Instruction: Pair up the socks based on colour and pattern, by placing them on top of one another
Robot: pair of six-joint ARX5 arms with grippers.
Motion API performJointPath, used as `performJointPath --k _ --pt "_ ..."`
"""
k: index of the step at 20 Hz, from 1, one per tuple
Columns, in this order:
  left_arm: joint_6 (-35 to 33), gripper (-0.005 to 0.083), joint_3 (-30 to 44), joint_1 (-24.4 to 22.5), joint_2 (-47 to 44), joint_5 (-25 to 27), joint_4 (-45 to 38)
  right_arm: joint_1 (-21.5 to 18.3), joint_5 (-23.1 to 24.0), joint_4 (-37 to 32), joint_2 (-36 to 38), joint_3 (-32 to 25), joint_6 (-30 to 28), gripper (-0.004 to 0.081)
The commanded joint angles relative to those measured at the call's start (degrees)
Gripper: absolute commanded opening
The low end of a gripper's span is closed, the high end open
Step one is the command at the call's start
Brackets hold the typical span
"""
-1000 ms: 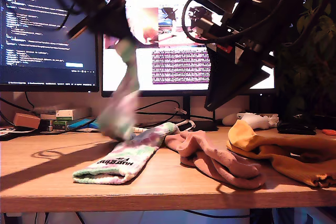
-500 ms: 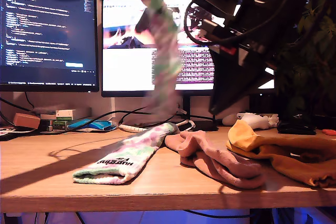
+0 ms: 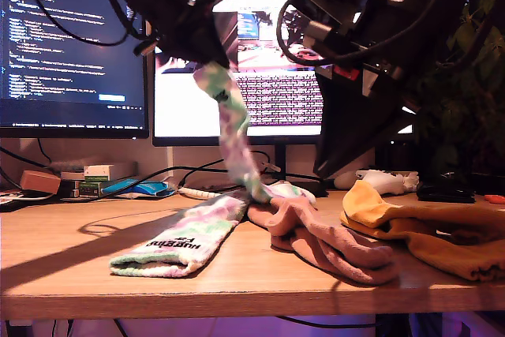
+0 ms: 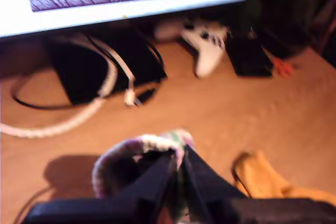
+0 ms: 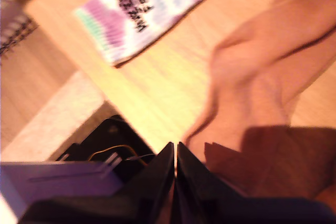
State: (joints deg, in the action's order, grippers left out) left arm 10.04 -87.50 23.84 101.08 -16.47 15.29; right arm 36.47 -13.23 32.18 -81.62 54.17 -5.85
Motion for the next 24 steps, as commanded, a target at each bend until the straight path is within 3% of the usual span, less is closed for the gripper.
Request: performJointPath --k 1,4,8,15,18,24 --pt "0.7 -0.0021 0.3 -0.9 -1.6 -0.1 -2.4 0.3 -0.7 -0.2 0.6 -0.7 -0.2 -0.0011" --pt "5.9 -0.0021 -0.7 -1.0 -1.8 -1.9 -11.6 0.3 -1.4 -0.7 0.6 -0.7 -0.2 -0.0011" --pt "6.9 -0.0021 -0.8 -0.8 -1.7 4.1 -16.2 0.3 -1.8 0.0 0.6 -0.7 -0.2 -0.0011" --pt "7.5 -0.0021 -0.8 0.1 -1.7 3.4 1.5 0.3 -1.8 0.0 0.6 -0.7 -0.4 -0.0011" --pt "8.2 -0.0021 -0.8 0.3 -2.5 1.3 4.3 0.3 -1.9 -0.2 0.6 -0.7 -0.4 -0.0011" --pt "8.4 -0.0021 -0.8 0.5 -7.5 3.5 6.0 0.3 -3.2 -0.2 0.6 -0.7 -0.6 -0.0011"
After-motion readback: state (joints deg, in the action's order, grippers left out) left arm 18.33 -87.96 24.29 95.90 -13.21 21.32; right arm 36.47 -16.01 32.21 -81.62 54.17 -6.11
